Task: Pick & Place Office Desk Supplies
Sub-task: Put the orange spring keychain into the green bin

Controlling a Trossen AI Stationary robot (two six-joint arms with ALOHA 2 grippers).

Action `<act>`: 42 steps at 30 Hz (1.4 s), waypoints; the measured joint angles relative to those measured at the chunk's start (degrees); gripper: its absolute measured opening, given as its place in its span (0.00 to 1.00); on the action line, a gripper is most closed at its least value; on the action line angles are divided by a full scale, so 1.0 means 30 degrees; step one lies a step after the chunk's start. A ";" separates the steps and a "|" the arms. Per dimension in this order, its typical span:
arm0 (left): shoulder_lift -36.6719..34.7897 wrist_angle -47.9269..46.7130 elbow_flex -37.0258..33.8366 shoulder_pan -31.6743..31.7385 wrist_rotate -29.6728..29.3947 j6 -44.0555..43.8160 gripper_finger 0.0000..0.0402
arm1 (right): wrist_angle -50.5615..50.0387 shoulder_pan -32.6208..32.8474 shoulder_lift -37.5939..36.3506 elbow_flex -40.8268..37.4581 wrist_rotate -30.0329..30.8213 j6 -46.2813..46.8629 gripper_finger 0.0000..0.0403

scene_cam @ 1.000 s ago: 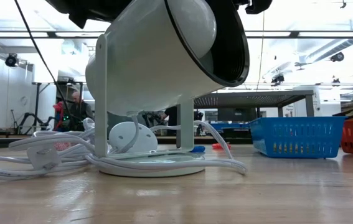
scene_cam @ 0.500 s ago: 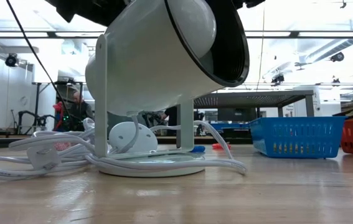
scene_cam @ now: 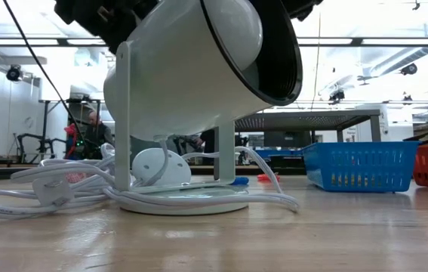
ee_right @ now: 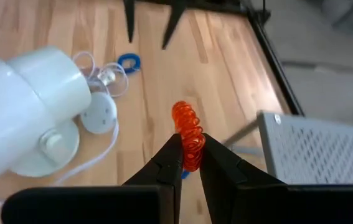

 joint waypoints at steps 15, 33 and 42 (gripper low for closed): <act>-0.0530 -0.0138 0.0007 0.0000 -0.0053 0.0503 0.46 | -1.1949 0.0315 0.0435 0.5318 -0.4405 1.2741 0.10; -0.0709 0.1512 0.0007 0.0000 -0.0049 0.5068 0.46 | -1.6319 0.7780 0.1496 0.4552 -0.7686 3.2403 0.10; -0.0709 0.3665 0.0007 0.0000 -0.0056 0.5713 0.46 | -1.4441 1.1601 0.3860 0.4523 -0.7708 3.9763 0.10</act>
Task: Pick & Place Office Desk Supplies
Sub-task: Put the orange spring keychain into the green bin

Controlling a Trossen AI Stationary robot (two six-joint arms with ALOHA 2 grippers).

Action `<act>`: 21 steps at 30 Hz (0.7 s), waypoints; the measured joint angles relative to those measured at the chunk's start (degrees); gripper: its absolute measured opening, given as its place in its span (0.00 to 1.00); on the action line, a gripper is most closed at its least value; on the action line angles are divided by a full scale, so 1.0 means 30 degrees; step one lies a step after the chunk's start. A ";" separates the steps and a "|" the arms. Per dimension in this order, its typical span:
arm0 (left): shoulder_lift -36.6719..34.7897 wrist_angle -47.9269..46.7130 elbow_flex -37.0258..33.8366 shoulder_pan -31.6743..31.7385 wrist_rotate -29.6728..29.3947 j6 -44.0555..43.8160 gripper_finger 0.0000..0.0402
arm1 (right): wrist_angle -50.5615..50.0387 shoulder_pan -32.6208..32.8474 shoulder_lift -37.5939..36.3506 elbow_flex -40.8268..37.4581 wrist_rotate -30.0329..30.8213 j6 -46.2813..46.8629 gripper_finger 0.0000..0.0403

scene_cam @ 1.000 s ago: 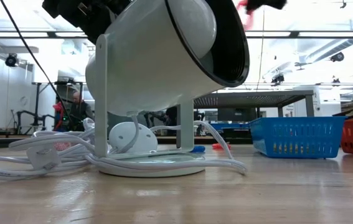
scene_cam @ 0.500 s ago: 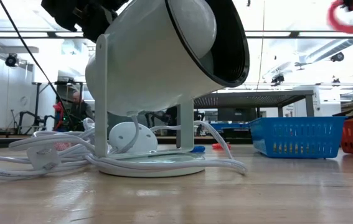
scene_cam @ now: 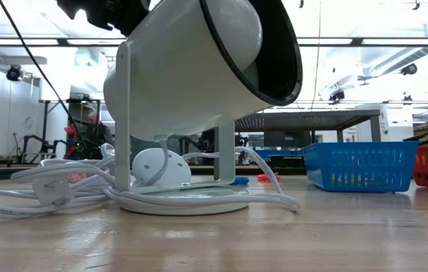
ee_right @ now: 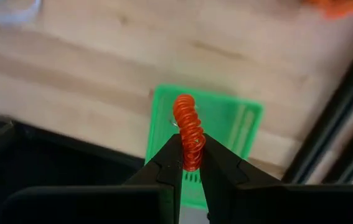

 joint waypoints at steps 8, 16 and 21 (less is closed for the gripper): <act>0.0000 0.0598 0.0007 0.0007 -0.0297 0.1585 0.46 | 0.3997 0.0901 0.3040 0.0000 -0.0288 0.0067 0.10; 0.0000 0.2585 0.0007 0.0029 -0.2278 0.2279 0.46 | 0.4946 0.0975 0.5334 -0.0007 -0.3695 0.0702 0.10; 0.0000 0.3493 0.0007 0.0051 -0.2642 0.2305 0.46 | 0.5102 0.1164 0.5549 -0.0007 -0.2882 0.0729 0.10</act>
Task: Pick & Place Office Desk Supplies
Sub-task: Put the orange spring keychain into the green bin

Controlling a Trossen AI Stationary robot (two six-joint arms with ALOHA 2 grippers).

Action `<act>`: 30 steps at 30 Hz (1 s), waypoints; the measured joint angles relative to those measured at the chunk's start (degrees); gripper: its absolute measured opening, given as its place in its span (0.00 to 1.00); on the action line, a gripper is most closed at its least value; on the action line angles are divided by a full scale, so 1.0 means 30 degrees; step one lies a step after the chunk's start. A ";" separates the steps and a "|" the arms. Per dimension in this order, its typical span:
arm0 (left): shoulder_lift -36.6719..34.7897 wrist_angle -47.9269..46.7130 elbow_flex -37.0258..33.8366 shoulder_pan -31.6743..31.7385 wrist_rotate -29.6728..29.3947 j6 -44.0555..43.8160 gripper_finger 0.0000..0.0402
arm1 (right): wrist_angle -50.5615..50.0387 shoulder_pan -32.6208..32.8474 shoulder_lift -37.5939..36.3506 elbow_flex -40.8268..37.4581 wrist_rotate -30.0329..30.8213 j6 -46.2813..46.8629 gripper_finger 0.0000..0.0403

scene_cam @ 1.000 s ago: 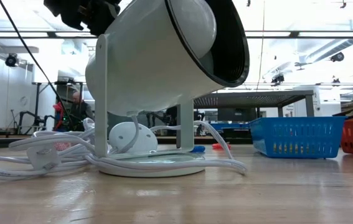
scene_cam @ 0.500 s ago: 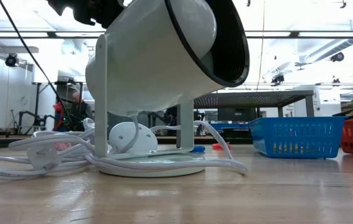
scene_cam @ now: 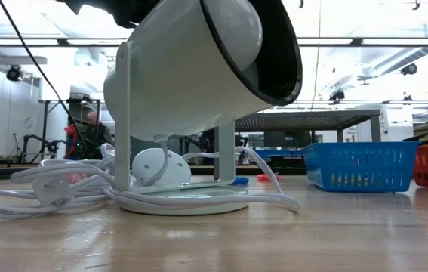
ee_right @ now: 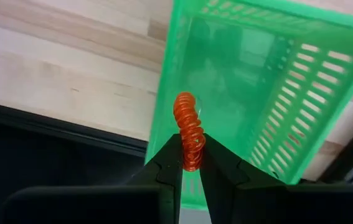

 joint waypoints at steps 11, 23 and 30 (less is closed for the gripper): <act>0.0000 -0.0040 -0.0022 0.0022 0.0000 0.0029 0.46 | -0.0284 -0.0007 0.0039 -0.0253 0.0631 -0.1375 0.10; 0.0000 -0.0047 -0.0036 0.0029 0.0000 0.0021 0.46 | -0.0133 -0.0007 0.0047 -0.2134 0.0616 -0.1617 0.10; 0.0000 -0.0063 -0.0036 0.0029 0.0000 0.0014 0.46 | -0.0097 -0.0015 0.0047 -0.2244 0.0609 -0.0712 0.10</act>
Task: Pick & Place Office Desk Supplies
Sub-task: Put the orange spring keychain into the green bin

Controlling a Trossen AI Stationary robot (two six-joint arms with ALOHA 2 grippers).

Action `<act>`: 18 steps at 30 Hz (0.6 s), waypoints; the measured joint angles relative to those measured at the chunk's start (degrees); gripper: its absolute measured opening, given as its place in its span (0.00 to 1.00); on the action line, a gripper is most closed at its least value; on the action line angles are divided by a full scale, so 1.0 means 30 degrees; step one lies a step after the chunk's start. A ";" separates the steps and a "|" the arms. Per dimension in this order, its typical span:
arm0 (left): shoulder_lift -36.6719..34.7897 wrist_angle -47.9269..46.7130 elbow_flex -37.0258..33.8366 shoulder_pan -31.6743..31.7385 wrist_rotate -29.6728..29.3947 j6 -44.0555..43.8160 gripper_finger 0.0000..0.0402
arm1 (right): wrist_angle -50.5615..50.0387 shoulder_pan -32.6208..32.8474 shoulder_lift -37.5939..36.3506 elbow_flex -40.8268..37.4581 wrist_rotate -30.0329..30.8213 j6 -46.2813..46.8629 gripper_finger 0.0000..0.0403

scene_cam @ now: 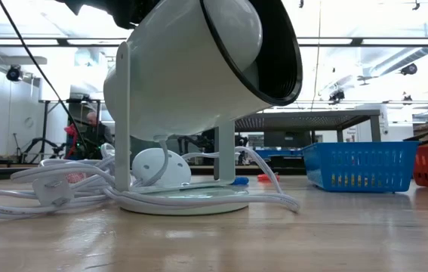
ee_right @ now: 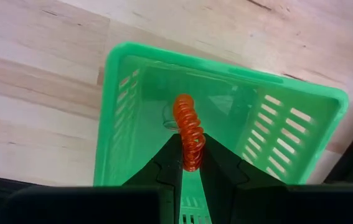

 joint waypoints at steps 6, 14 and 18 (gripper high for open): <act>0.0000 -0.0074 0.0000 0.0000 0.0000 -0.0007 0.46 | -0.0087 0.0000 0.0000 0.0000 0.0041 0.0165 0.10; 0.0000 -0.0216 -0.0006 0.0000 0.0000 -0.0051 0.46 | -0.0076 0.0000 0.0000 -0.0007 0.1013 0.0114 0.10; 0.0000 -0.0217 -0.0007 0.0000 0.0000 -0.0058 0.46 | -0.0060 -0.0007 0.0000 -0.0007 0.1005 0.0114 0.10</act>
